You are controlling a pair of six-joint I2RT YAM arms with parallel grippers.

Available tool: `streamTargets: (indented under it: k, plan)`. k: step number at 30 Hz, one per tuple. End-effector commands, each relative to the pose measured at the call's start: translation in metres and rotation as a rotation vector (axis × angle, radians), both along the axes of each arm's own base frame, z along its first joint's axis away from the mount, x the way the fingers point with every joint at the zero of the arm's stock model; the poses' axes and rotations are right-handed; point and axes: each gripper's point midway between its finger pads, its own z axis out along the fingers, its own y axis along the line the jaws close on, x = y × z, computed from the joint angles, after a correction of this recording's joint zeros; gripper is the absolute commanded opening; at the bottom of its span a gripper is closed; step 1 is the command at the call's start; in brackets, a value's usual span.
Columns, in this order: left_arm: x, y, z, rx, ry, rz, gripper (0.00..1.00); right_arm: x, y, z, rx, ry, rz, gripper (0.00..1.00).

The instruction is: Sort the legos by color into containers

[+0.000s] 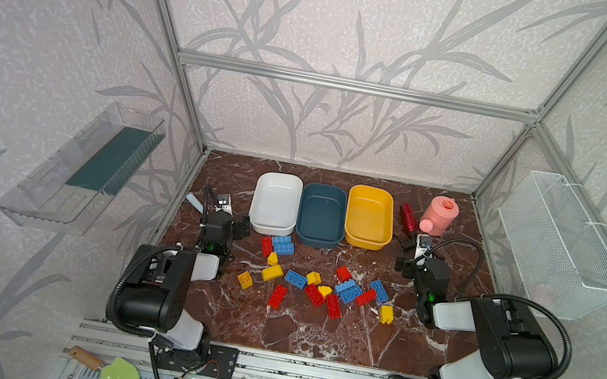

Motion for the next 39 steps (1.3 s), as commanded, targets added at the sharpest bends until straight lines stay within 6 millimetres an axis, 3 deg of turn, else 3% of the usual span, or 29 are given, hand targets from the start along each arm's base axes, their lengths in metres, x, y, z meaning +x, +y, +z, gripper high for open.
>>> streamTargets:
  k: [1, 21, 25, 28, 32, 35, 39]
  plan:
    - [0.001, -0.001, -0.001, 0.008, 0.005, -0.009, 0.99, 0.006, 0.001, 0.013, 0.010, -0.037, 0.001, 0.99]
    - [0.000, -0.001, -0.002, 0.008, 0.007, -0.008, 0.99, 0.010, 0.000, 0.011, 0.038, -0.008, 0.020, 0.99]
    - [0.000, 0.000, 0.001, 0.010, -0.003, -0.003, 0.99, 0.003, -0.003, 0.018, 0.039, -0.054, 0.004, 0.99]
    - [0.002, 0.011, 0.024, 0.020, 0.010, 0.070, 0.99, -0.006, -0.005, 0.040, 0.047, -0.075, 0.000, 0.99]
    - [-0.007, 0.015, 0.050, -0.023, 0.117, 0.121, 0.98, -0.013, -0.002, 0.075, 0.137, 0.021, -0.011, 0.99]
    - [-0.021, 0.012, 0.081, -0.106, 0.132, 0.153, 0.98, -0.021, 0.011, 0.100, 0.217, 0.067, 0.038, 0.99]
    - [-0.057, 0.004, 0.112, -0.233, 0.177, 0.216, 0.99, -0.042, 0.035, 0.121, 0.279, 0.194, 0.095, 0.97]
